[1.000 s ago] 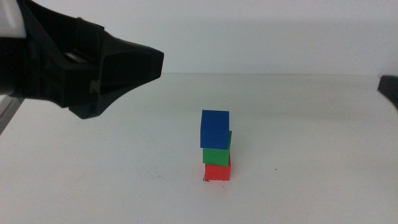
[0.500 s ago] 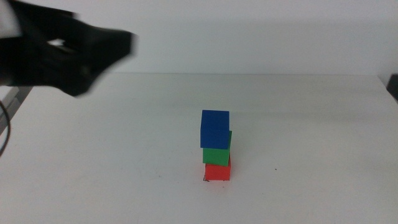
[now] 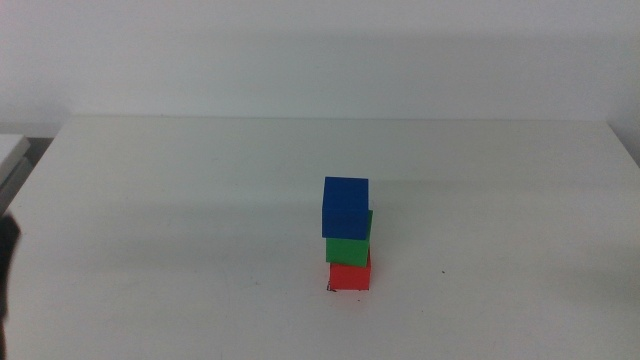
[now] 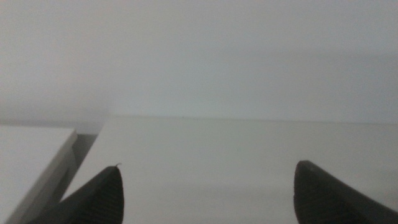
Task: Stack red cubes first, then green, then blue cubes in a specific spot.
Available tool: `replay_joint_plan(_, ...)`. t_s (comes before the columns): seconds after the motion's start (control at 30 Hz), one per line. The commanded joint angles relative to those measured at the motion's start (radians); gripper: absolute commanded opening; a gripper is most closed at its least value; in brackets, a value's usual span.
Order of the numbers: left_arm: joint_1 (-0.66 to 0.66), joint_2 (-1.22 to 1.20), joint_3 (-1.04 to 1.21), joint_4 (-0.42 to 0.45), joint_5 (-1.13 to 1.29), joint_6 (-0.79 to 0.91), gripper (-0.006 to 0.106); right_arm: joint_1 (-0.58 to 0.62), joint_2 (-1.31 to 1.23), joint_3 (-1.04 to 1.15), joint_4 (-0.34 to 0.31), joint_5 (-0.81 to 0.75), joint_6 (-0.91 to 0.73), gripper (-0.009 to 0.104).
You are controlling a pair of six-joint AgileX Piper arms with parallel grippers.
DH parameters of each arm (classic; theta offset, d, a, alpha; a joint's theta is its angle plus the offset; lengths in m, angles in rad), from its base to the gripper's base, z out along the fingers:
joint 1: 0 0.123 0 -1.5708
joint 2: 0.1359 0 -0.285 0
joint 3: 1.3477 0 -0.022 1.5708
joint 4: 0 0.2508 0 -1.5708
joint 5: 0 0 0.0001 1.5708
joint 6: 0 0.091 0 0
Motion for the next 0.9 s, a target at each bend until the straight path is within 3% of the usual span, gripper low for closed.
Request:
replay_joint_plan(0.0, 0.006, -0.084, 0.096, -0.02, -0.039, -0.005, 0.094, -0.008, -0.083, 0.051, -0.017, -0.014, -0.011, 0.093)
replay_joint_plan(0.27, 0.006, -0.299, 0.327, -0.02, -0.048, -0.005, 0.094, -0.008, -0.172, 0.117, 0.015, 0.036, -0.011, 0.093)
replay_joint_plan(0.8, 0.007, -0.314, 0.327, -0.018, -0.09, -0.005, 0.094, -0.008, -0.172, 0.117, 0.012, 0.035, -0.011, 0.093)
replay_joint_plan(0.87, 0.007, -0.314, 0.327, 0.025, -0.092, -0.005, 0.094, -0.008, -0.172, 0.117, 0.012, 0.035, -0.011, 0.093)
